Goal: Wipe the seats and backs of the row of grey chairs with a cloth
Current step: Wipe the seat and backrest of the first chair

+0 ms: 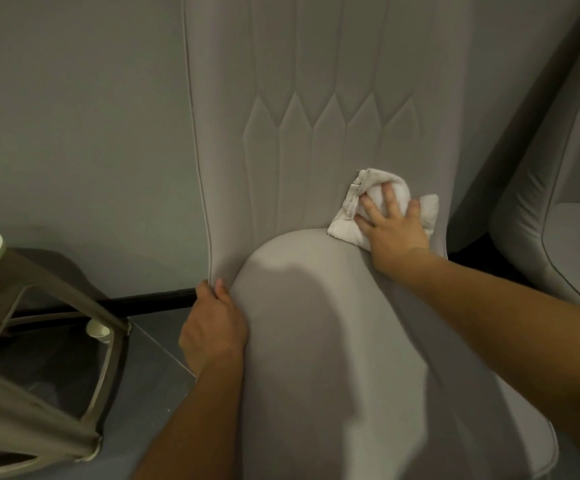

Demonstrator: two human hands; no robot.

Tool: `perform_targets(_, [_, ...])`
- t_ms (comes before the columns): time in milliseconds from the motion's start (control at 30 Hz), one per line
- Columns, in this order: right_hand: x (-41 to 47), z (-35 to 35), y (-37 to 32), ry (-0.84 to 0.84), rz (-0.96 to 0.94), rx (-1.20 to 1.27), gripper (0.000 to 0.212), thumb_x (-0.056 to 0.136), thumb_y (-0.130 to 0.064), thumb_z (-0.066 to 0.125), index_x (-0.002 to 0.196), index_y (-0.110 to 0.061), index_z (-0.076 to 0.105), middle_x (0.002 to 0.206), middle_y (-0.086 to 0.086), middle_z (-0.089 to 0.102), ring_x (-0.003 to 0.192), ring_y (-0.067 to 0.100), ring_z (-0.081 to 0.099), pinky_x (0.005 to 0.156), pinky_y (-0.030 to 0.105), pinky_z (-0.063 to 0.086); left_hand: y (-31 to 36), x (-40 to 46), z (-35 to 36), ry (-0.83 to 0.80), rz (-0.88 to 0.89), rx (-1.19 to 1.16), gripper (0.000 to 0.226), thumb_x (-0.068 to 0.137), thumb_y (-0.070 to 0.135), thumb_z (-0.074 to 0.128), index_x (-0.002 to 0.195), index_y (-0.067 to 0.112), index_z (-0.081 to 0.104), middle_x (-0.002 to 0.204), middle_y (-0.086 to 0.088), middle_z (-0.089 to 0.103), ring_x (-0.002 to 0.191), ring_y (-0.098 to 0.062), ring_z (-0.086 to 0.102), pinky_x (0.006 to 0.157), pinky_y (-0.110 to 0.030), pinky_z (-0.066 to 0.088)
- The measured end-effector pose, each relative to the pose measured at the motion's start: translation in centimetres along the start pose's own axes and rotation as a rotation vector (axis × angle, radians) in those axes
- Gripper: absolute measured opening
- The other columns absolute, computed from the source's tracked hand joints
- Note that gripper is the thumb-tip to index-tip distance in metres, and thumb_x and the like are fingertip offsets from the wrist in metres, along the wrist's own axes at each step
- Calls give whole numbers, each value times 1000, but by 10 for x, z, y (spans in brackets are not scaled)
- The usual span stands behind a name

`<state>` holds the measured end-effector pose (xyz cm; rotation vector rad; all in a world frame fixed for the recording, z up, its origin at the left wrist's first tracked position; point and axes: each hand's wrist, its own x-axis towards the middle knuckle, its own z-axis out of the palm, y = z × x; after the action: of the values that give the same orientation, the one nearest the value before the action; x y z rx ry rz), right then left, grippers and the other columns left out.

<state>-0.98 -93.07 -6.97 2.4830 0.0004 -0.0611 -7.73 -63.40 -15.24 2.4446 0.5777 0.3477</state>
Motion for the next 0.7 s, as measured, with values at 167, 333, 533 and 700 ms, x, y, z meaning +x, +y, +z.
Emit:
perform_targets(167, [-3,-20,-36,-319,215,742,97,72,-48,68,156,-39,21,163,0,16,150,40,6,117,57,24,1,-1,-3,-24,-3,-20,49,101,54,15,100,17,48,97,-17,65,84,-39,60,65,-39,32])
perform_targets(333, [-4,-24,-33,-402,235,839,84,63,-52,66,143,-43,40,148,4,33,145,35,17,116,46,27,2,-2,-4,-13,7,-33,43,103,51,18,93,19,44,92,-16,65,74,-33,55,61,-38,29])
perform_targets(533, [-38,-22,-44,-430,140,867,89,65,-55,68,147,-50,32,156,-5,24,146,39,13,109,59,30,3,-3,-5,-22,16,-18,39,104,49,20,92,18,41,96,-19,65,84,-40,60,63,-39,30])
perform_targets(700, [-22,-30,-43,-416,353,1022,60,62,-71,40,115,-52,59,127,0,56,130,36,35,97,56,34,1,-5,-6,-25,30,-3,41,103,49,19,96,17,45,97,-20,65,87,-41,60,65,-40,32])
